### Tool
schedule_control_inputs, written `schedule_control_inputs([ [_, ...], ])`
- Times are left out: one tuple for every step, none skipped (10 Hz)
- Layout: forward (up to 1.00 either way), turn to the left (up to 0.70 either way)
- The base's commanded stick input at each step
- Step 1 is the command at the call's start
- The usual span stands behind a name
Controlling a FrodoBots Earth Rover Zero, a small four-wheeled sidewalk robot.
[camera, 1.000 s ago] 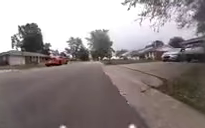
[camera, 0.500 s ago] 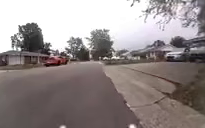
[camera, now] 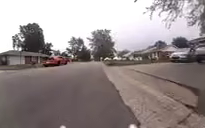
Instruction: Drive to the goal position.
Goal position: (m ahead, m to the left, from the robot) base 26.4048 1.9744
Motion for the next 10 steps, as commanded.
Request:
schedule_control_inputs([
  [1.00,0.00],
  [1.00,0.00],
  [1.00,0.00],
  [1.00,0.01],
  [1.00,0.05],
  [1.00,0.15],
  [1.00,0.20],
  [1.00,0.24],
  [1.00,0.05],
  [1.00,0.00],
])
